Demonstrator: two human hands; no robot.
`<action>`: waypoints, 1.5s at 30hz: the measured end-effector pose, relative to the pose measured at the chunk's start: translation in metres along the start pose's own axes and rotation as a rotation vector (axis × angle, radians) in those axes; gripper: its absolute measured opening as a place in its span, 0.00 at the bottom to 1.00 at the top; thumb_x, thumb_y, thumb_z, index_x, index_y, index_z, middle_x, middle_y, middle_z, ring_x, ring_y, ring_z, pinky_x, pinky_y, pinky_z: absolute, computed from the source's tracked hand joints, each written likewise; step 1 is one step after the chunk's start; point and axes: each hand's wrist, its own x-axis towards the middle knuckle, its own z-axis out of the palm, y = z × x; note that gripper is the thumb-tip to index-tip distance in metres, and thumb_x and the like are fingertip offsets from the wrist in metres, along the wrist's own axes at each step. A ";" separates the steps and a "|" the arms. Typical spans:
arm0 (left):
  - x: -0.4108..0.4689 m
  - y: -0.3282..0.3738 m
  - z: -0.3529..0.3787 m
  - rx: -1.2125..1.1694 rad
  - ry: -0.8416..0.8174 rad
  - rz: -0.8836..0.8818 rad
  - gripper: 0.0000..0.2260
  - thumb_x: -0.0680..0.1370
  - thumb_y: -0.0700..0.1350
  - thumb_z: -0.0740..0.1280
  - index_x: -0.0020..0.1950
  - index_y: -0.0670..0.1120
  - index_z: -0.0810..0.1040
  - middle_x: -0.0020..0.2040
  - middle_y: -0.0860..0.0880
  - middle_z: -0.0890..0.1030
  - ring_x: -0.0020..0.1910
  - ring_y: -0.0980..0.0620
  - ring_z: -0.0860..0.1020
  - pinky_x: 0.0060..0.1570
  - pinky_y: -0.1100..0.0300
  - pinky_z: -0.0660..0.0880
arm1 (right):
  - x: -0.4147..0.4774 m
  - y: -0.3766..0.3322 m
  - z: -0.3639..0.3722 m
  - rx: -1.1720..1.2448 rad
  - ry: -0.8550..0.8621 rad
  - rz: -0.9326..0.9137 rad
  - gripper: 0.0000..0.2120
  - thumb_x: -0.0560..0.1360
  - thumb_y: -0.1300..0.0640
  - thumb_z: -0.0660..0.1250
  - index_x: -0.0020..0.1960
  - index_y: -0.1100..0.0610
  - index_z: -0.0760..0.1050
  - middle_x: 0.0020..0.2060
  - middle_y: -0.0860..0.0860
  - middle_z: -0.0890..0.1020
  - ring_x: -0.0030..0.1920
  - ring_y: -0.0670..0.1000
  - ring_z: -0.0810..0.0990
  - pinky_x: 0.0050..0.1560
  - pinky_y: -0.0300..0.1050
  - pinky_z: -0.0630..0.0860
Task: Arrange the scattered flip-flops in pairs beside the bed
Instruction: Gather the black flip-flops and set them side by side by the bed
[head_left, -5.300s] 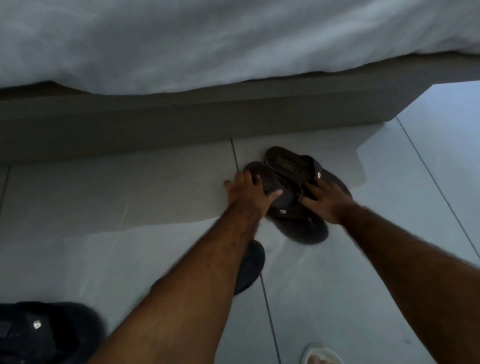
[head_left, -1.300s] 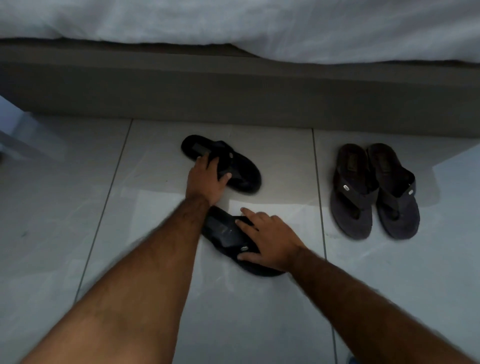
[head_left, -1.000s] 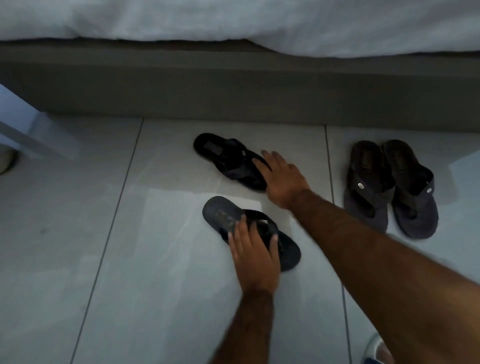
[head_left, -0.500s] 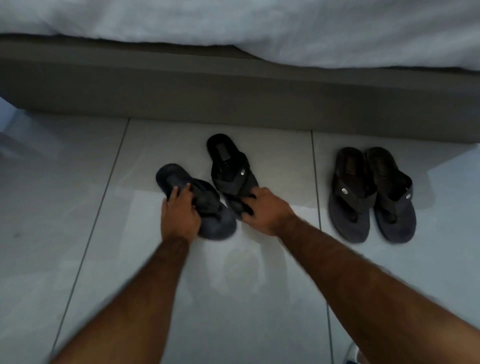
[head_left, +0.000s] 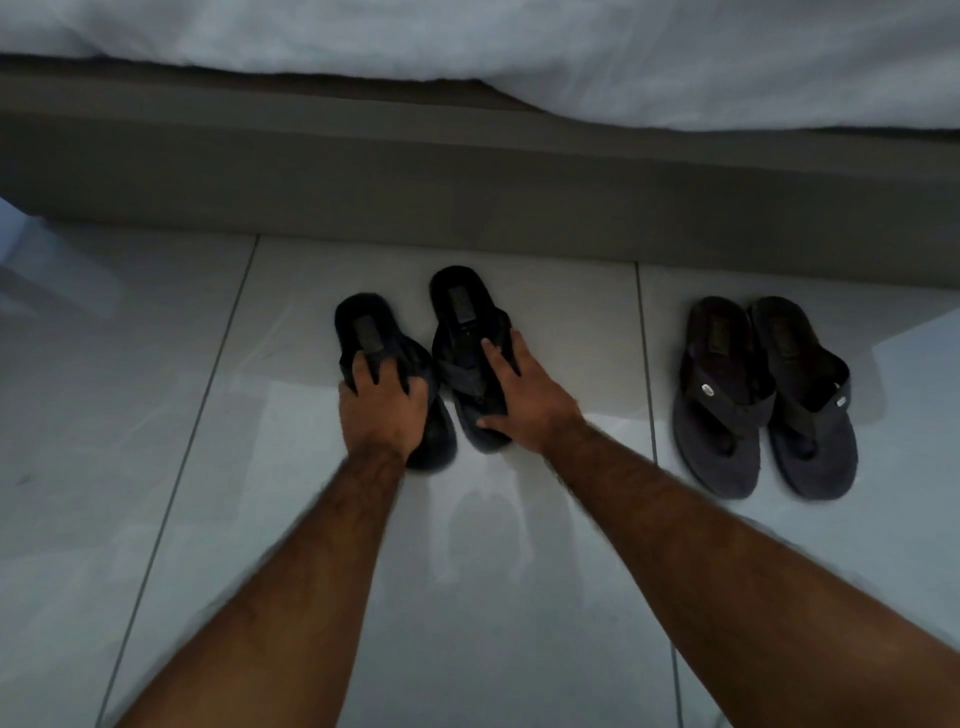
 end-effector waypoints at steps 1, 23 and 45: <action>0.012 0.001 -0.003 0.033 -0.031 0.035 0.24 0.80 0.52 0.59 0.76 0.47 0.67 0.81 0.40 0.58 0.77 0.34 0.60 0.76 0.42 0.57 | 0.003 -0.001 0.000 -0.011 0.004 0.006 0.53 0.71 0.44 0.76 0.82 0.45 0.42 0.82 0.56 0.40 0.80 0.59 0.57 0.75 0.55 0.66; 0.139 0.022 -0.040 0.356 -0.381 0.254 0.38 0.78 0.46 0.61 0.82 0.54 0.43 0.83 0.51 0.40 0.82 0.43 0.41 0.77 0.35 0.45 | 0.052 -0.072 -0.002 -0.103 0.031 0.253 0.56 0.67 0.37 0.76 0.82 0.56 0.49 0.81 0.64 0.46 0.74 0.62 0.66 0.65 0.54 0.73; 0.079 -0.002 -0.032 0.369 -0.381 0.276 0.38 0.77 0.47 0.61 0.82 0.54 0.42 0.83 0.51 0.40 0.82 0.45 0.41 0.78 0.37 0.46 | -0.001 -0.078 0.016 -0.092 0.030 0.269 0.56 0.66 0.35 0.76 0.82 0.53 0.50 0.81 0.63 0.47 0.75 0.63 0.64 0.67 0.55 0.72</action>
